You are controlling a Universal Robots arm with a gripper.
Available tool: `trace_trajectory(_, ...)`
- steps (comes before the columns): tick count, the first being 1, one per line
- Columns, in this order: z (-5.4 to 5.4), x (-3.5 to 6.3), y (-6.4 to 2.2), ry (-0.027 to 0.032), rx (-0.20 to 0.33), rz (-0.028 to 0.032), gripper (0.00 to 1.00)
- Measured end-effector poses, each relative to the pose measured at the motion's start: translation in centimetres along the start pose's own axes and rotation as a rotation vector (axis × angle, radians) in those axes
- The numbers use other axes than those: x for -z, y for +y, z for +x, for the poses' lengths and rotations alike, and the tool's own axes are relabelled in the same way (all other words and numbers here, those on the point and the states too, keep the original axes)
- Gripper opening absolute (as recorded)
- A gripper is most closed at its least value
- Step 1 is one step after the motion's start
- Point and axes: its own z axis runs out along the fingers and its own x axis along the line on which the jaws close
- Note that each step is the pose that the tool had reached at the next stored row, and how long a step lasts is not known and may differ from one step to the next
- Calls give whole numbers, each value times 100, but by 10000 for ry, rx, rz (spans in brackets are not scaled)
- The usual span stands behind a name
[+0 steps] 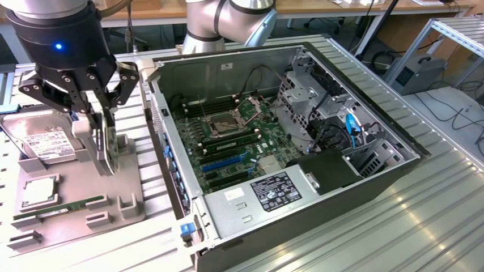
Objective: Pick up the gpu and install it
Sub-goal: 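Pick up the gpu and move the gpu toward the slot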
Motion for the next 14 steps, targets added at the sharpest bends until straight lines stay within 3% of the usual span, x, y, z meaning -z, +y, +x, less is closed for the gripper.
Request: trace_trajectory(14,-3,112,4,-1,0,-1,27)
